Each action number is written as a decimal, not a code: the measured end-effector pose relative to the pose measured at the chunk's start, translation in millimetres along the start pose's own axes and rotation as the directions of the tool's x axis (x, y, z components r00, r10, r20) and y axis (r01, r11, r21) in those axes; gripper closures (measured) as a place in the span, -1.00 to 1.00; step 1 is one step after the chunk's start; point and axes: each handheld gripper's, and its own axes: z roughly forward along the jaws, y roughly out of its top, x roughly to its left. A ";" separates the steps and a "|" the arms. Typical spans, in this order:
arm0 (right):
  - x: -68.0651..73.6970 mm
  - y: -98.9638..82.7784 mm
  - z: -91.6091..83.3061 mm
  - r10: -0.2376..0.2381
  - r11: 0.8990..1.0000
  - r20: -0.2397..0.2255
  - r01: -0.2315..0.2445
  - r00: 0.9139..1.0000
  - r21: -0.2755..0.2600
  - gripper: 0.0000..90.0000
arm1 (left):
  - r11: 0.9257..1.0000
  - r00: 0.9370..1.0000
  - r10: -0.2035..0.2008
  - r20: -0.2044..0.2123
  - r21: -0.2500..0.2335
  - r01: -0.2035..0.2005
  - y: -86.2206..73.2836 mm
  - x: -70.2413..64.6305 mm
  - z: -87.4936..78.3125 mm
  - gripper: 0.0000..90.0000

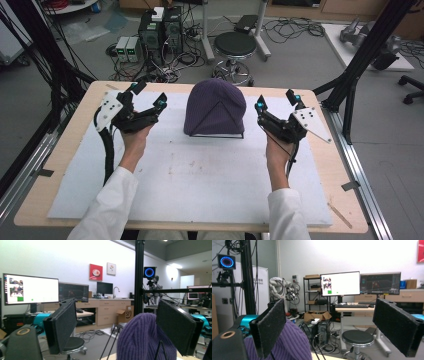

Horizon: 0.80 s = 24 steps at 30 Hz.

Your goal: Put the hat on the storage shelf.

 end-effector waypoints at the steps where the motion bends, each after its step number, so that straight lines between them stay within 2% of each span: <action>1: -0.1 -0.3 -3.3 -0.010 1.000 -0.001 0.010 1.000 -0.001 -0.76 | 1.000 1.000 -0.002 -0.010 -0.007 0.002 1.7 2.5 -5.2 -0.61; 3: -0.9 -2.1 -9.7 -0.022 1.000 0.001 0.022 1.000 0.016 -0.76 | 1.000 0.999 0.005 -0.039 -0.021 -0.006 5.0 7.8 -16.7 -0.61; 7: -6.7 -3.9 -19.4 0.008 0.998 -0.002 -0.008 1.000 0.068 -0.76 | 0.999 0.996 0.015 -0.083 -0.032 -0.018 10.3 19.2 -39.9 -0.61; 10: -7.7 1.0 -26.4 -0.001 0.998 0.000 0.001 1.000 0.061 -0.76 | 1.000 0.993 0.017 -0.113 -0.022 -0.020 12.6 25.3 -57.9 -0.62; 12: -8.0 4.1 -31.2 0.001 0.997 -0.011 0.000 1.000 0.072 -0.76 | 1.000 0.992 0.020 -0.121 0.007 -0.019 10.6 26.3 -70.3 -0.64; 15: -8.7 9.0 -40.8 -0.040 0.993 -0.014 0.041 0.999 0.108 -0.76 | 0.998 0.990 0.049 -0.133 0.036 -0.044 9.3 26.7 -90.2 -0.64; 20: -14.2 14.6 -62.9 -0.019 0.991 0.005 0.018 1.000 0.129 -0.76 | 0.998 0.985 0.050 -0.166 0.036 -0.045 14.1 30.8 -113.4 -0.64; 24: -16.8 13.7 -78.4 -0.027 0.989 0.018 0.024 0.999 0.149 -0.76 | 0.998 0.981 0.055 -0.185 0.035 -0.049 17.4 31.5 -124.7 -0.64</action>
